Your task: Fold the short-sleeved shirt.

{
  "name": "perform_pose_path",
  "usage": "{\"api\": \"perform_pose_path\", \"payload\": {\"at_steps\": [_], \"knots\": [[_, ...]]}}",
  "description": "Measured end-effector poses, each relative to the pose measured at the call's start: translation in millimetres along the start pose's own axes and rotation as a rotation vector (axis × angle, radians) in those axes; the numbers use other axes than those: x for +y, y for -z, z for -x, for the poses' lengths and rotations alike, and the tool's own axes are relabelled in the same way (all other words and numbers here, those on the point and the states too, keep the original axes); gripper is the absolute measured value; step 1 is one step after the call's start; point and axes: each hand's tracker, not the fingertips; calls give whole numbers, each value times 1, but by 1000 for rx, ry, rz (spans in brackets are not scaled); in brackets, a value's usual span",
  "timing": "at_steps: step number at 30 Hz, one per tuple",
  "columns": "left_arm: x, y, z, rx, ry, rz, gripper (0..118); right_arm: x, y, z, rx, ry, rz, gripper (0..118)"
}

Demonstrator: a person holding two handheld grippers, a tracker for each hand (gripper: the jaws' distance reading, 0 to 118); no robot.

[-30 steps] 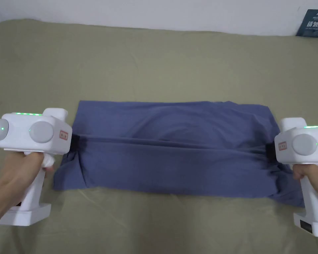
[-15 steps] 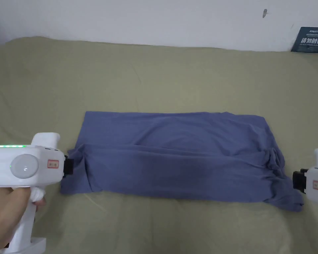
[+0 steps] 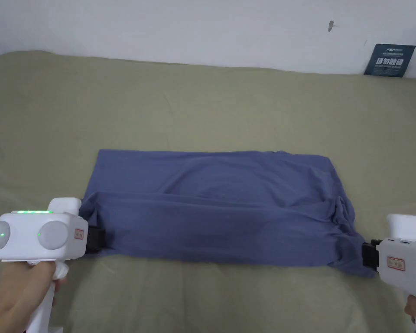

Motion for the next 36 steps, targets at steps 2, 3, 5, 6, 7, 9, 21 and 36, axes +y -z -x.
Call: {"api": "perform_pose_path", "payload": {"at_steps": [2, 3, 5, 6, 7, 9, 21, 36], "knots": [[-1, -3, -3, 17, 43, -32, 25, 5, 4, 2, 36, 7, 1, 95], [0, -7, 0, -6, 51, -32, 16, 7, 7, 2, 49, 16, 5, 118], [1, -10, 3, -77, 7, -28, 7, 10, 19, 5, 107, 36, 116, 111], [3, -10, 3, -96, -19, -20, 7, 13, 25, 6, 77, 37, 51, 109], [4, -15, 3, -59, 1, -29, 7, 15, 35, 8, 72, 28, 75, 108], [5, -13, 1, -48, 23, -36, 7, 9, 44, 12, 23, 8, 129, 110], [2, -54, 0, -23, 84, -77, 7, -10, -12, 14, 12, -23, 40, 4], [-114, -107, 25, -24, 135, -32, 7, -122, -80, 28, -62, -67, 96, 4]]}}
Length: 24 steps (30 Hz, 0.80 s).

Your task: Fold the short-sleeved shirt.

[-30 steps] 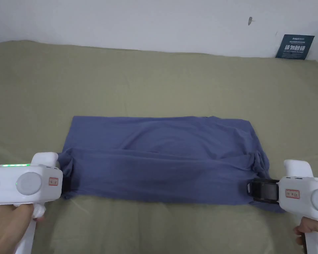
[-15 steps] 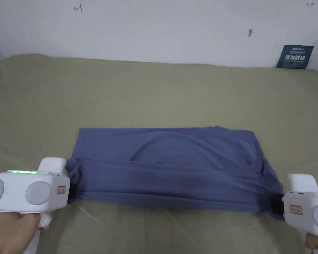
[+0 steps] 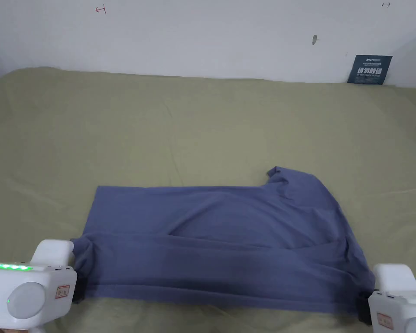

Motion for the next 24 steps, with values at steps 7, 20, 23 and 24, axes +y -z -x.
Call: {"api": "perform_pose_path", "payload": {"at_steps": [7, 20, 23, 24], "knots": [[12, 1, 12, -97, -33, -15, 36, 9, -2, -8, 23, 35, 3, 57], [146, 50, 18, -37, -71, -173, 0, 131, 28, -20, 53, 134, -212, 0], [178, 88, 21, 2, -89, -135, 1, 150, 54, -18, 89, 109, -182, 0], [186, 99, 23, 14, -80, -117, 7, 157, 61, -12, 68, 80, -168, 0]]}}
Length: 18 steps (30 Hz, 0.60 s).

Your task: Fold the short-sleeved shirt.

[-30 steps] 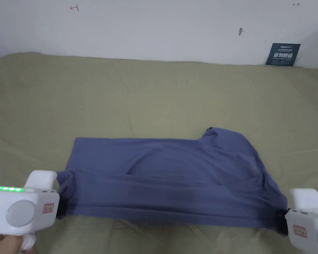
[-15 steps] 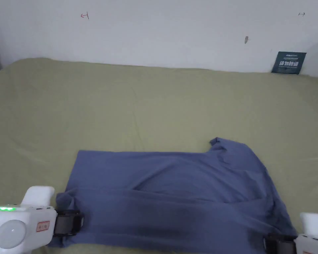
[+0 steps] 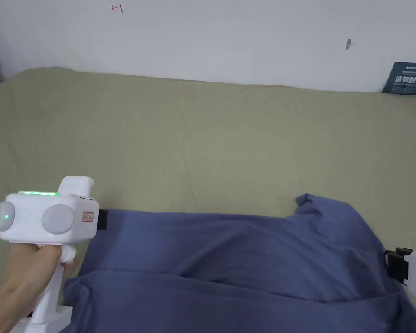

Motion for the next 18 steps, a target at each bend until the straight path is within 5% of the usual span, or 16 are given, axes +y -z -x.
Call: {"api": "perform_pose_path", "payload": {"at_steps": [1, 4, 7, 11, 13, 15, 16, 17, 18], "knots": [[7, 14, 0, 16, -3, 23, 16, 3, 10, 3, -17, -20, 15, 0], [15, 43, 2, 17, -10, 77, 106, 9, 40, -5, -1, -17, 63, 0], [17, 62, -3, 55, 12, 90, 116, 15, 59, -14, -13, -16, 84, 0], [17, 77, -9, 93, 40, 144, 115, 19, 72, -16, -52, -31, 116, 0], [20, 67, -11, 77, 5, 158, 104, 22, 74, -17, -64, -41, 127, 0], [21, 56, -12, 62, 7, 129, 69, 26, 75, -19, -74, -53, 131, 0], [23, 54, -12, 49, 47, 118, 43, 29, 77, -23, -75, -52, 133, 0], [23, 51, -14, 25, 49, 121, 4, 32, 79, -25, -78, -51, 136, 0], [22, 50, -16, 24, 42, 117, 2, 35, 81, -27, -76, -46, 140, 1]]}}
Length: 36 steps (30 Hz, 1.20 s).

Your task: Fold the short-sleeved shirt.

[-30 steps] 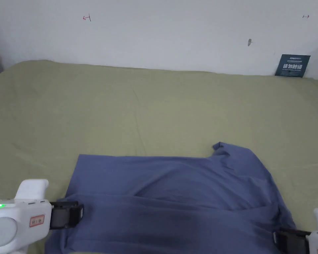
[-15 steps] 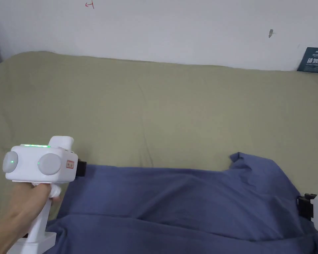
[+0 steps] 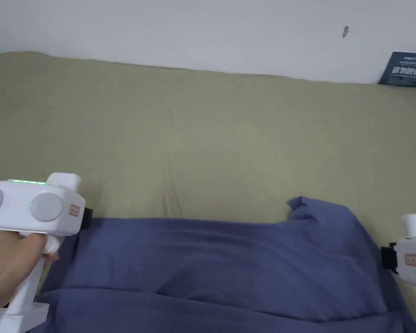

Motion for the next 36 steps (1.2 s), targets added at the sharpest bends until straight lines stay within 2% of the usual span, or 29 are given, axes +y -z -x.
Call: {"api": "perform_pose_path", "payload": {"at_steps": [1, 2, 4, 5, 7, 9, 11, 12, 13, 14, 15, 17, 18, 20, 24, 26, 32, 36], "knots": [[1, 0, 0, 2, 1, 3, 2, 4, 3, -2, 9, 14, 14, 2], [1, 0, 0, 6, 15, 2, 2, 7, 5, -3, 12, 26, 24, 22], [1, 1, 0, 5, 14, 6, 2, 15, 14, -6, 21, 43, 54, 104], [1, 0, 2, -5, 2, 7, 2, 18, 23, -7, 34, 50, 108, 116], [2, 0, 4, -16, -19, 12, 2, 20, 26, -8, 20, 50, 80, 104], [1, 1, 5, -18, -18, 11, 2, 21, 38, -4, -34, -14, 138, 105], [1, 5, 4, -11, -4, 19, 2, 25, 65, -5, -63, -46, 139, 101], [-1, 6, 4, -9, -4, 21, 2, 26, 69, -5, -52, -48, 147, 91], [-2, 7, 4, -11, -7, 24, 2, 27, 68, -6, -33, -38, 147, 65], [-2, 7, 4, -13, -8, 24, 2, 29, 52, -2, 11, -26, 127, 6], [-3, 5, 4, -13, -7, 22, 2, 31, 41, 0, 31, -27, 96, 0], [-4, -1, 3, -18, 2, 18, 2, 29, 19, 5, -49, -49, 14, 0], [-5, -6, 3, -20, 8, 14, 2, 28, 19, 3, -4, -65, 50, 0], [-8, -21, 4, -12, 14, -14, 2, 25, 4, 0, 11, -59, 43, 0], [-18, -67, 15, -41, -7, -71, 2, 21, -48, -11, 41, 23, -47, 0], [-29, -94, 21, -44, -17, -106, 2, 10, -78, -19, 67, 37, -74, 0], [-83, -154, 34, -67, -9, -166, 2, -45, -152, -28, 97, 34, -154, 0], [-126, -178, 39, -82, 0, -185, 2, -92, -176, -28, 108, 20, -152, 0]]}}
